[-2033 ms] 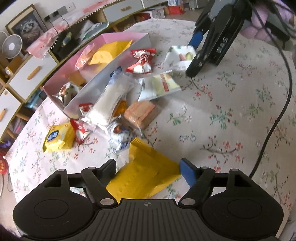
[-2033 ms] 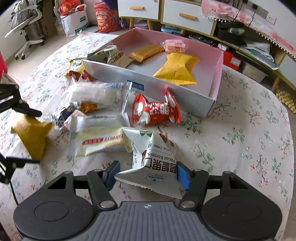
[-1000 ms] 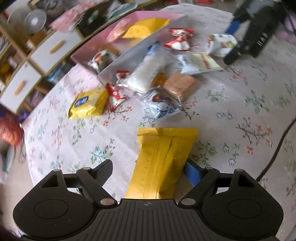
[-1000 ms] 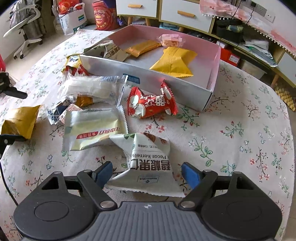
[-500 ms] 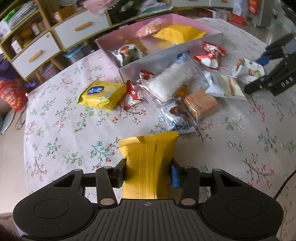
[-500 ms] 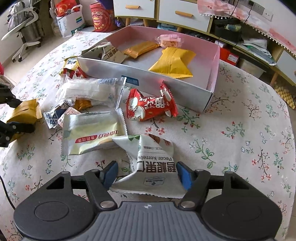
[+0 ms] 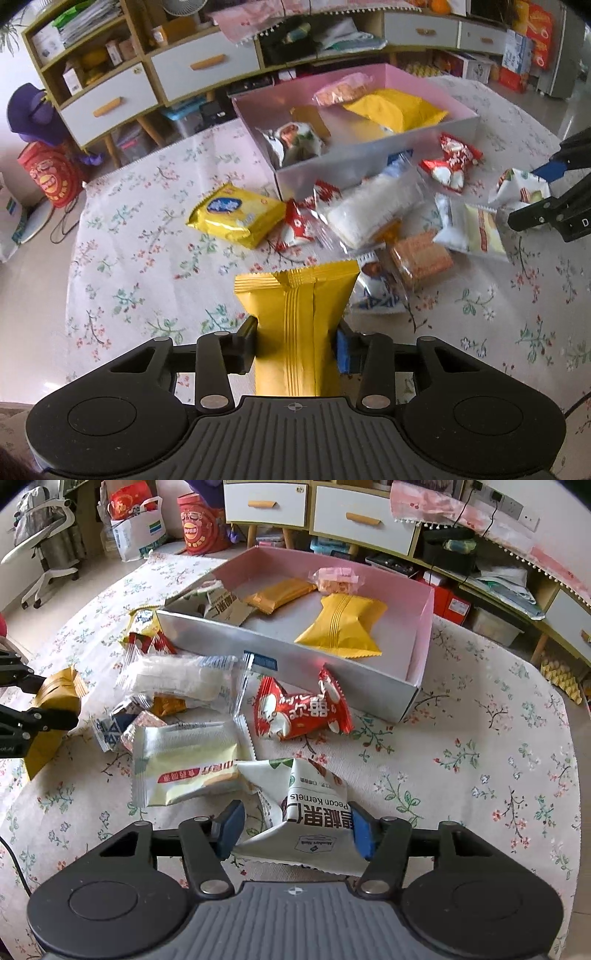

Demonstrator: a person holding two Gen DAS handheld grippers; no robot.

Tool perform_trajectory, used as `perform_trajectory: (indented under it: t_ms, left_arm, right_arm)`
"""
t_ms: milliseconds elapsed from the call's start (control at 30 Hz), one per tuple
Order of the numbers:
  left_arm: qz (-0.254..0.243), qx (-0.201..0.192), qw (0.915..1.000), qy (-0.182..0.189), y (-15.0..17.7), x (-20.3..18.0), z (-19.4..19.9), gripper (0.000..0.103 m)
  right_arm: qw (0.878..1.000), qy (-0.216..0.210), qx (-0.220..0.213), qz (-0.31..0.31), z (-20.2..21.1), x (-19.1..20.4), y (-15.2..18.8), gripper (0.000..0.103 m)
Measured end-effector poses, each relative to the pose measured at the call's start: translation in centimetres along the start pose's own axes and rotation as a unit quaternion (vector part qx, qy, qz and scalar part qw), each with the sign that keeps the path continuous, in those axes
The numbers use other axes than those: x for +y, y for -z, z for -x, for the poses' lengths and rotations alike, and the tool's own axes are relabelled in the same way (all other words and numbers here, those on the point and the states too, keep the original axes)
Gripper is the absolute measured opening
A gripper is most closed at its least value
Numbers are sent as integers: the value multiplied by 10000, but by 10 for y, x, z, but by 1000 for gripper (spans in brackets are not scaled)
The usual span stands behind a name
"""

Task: Organize snacks
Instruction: 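Grasp the white Pecan Kernels bag with the right tool while the left tool holds the yellow bag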

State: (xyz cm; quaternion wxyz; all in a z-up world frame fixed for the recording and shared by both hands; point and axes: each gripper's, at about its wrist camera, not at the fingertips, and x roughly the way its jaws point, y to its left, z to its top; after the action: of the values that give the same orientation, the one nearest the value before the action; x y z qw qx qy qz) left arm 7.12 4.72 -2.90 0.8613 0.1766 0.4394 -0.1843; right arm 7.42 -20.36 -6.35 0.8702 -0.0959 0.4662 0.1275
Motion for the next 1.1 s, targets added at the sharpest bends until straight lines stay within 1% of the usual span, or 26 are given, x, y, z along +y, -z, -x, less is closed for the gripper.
perform_trajectory:
  t_ms: [267, 467, 500, 533, 600, 633, 700, 800, 867, 933, 1000, 1100]
  left_arm:
    - [63, -194, 9998, -43, -11, 0, 8, 38]
    - [60, -323, 9994, -118, -21, -3, 10, 38]
    - [56, -337, 9993, -132, -22, -4, 10, 38]
    - [61, -354, 9993, -132, -24, -5, 10, 38]
    - [80, -377, 9992, -112, -27, -6, 10, 38]
    - [90, -386, 9992, -101, -29, -7, 10, 38]
    - [102, -391, 9992, -72, -31, -10, 10, 38]
    - [95, -390, 9992, 15, -34, -16, 10, 38]
    - [76, -379, 9992, 89, -35, -20, 10, 38]
    - [45, -370, 9992, 131, -36, -25, 10, 38]
    - [-1, -349, 9993, 161, -36, -29, 9, 38]
    - [-38, -308, 9993, 185, -36, -34, 7, 38]
  right_arm:
    - [9997, 87, -157, -142, 11, -4, -5, 33]
    - [9992, 199, -308, -181, 18, -8, -10, 27]
    - [9991, 229, -329, -167, 19, -7, -10, 23]
    - [9989, 246, -365, -160, 21, -8, -11, 13]
    - [9986, 255, -424, -205, 25, -10, -12, 7]
    - [9985, 230, -436, -233, 25, -12, -12, 6]
    - [9988, 189, -364, -276, 23, -16, -12, 7]
    - [9986, -86, -133, -503, 14, -21, -9, 10]
    - [9983, -171, 3, -556, 6, -21, -6, 17]
    - [9987, -130, 40, -486, 1, -18, -4, 30]
    - [9986, -123, 93, -500, -3, -18, -4, 31]
    - [9979, -231, 230, -551, -11, -17, -3, 30]
